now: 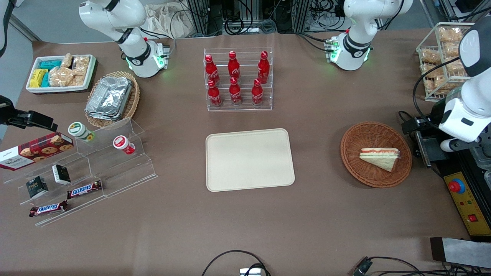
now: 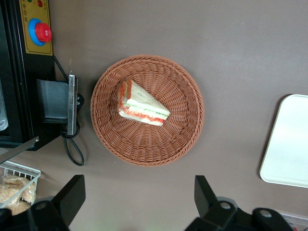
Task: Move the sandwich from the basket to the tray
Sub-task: 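Move the left gripper over the wrapped sandwich in the wicker basket, then lower the open left gripper around the sandwich's wrapped edge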
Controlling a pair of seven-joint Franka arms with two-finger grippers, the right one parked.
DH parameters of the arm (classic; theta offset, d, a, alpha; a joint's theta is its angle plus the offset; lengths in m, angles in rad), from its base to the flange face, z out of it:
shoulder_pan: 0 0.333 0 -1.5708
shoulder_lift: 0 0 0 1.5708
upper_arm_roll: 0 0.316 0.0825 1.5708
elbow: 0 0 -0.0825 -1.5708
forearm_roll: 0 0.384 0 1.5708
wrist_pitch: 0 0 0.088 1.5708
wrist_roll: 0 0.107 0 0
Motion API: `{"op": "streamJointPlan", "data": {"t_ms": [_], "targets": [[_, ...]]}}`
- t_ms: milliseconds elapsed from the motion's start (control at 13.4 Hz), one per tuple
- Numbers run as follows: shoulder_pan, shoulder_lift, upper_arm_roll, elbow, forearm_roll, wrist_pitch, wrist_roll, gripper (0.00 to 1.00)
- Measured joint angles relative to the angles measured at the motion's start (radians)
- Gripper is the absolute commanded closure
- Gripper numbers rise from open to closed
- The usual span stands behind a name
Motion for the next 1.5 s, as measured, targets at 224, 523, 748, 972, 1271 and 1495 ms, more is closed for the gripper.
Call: {"op": "streamJointPlan", "data": {"t_ms": [224,523,748,972,1271,1495], "targets": [[0.001,0.0,0.001,0.003,0.0,-0.013,-0.003,0.0],[0.002,0.019,0.001,-0.004,0.0,0.001,-0.109,0.0],[0.003,0.039,0.001,-0.104,0.0,0.155,-0.282,0.0],[0.006,0.048,0.002,-0.214,0.001,0.263,-0.384,0.0],[0.05,0.061,0.01,-0.367,0.001,0.452,-0.392,0.0],[0.074,0.07,0.011,-0.441,0.001,0.526,-0.392,0.0]]}}
